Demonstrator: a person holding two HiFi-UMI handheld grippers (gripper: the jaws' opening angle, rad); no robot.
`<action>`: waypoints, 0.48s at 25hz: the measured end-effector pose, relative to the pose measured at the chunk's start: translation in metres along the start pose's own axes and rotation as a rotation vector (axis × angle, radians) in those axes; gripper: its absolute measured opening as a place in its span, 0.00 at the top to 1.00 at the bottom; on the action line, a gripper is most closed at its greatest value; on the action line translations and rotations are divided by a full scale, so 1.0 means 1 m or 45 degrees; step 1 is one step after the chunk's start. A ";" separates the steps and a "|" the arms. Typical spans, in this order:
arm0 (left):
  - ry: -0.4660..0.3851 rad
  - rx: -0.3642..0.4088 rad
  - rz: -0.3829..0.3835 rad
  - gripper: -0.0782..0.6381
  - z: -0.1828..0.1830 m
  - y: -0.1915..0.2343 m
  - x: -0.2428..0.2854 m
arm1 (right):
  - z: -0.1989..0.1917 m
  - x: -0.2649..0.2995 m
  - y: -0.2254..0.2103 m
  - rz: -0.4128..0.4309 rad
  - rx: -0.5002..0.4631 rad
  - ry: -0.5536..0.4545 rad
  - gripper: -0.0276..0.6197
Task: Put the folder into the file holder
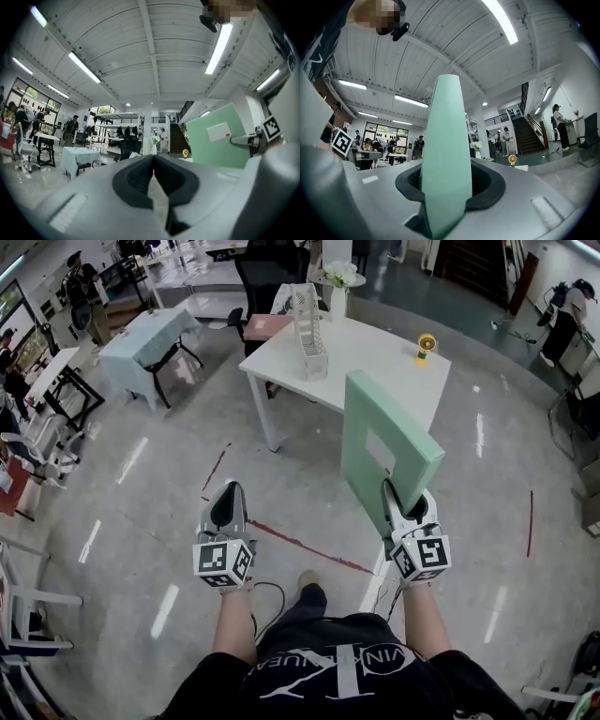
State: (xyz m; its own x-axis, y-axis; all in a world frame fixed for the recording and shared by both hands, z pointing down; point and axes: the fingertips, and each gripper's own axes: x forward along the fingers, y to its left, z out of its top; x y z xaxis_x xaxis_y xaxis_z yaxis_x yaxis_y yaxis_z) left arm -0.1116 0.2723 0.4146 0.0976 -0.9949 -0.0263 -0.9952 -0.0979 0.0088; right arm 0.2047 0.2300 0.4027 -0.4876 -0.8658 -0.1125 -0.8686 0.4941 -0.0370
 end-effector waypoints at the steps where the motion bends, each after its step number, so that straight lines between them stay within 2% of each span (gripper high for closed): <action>1: -0.005 0.002 -0.006 0.89 0.002 0.002 0.011 | 0.001 0.010 -0.004 -0.005 0.000 -0.004 0.68; 12: -0.012 0.018 -0.044 0.89 0.009 0.040 0.129 | -0.003 0.116 -0.038 -0.056 0.032 -0.038 0.68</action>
State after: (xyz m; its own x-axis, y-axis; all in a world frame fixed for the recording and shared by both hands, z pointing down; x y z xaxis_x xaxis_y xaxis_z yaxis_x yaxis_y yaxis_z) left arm -0.1388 0.1406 0.4020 0.1322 -0.9906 -0.0356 -0.9912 -0.1321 -0.0067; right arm 0.1811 0.1104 0.3945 -0.4460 -0.8841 -0.1397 -0.8865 0.4578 -0.0674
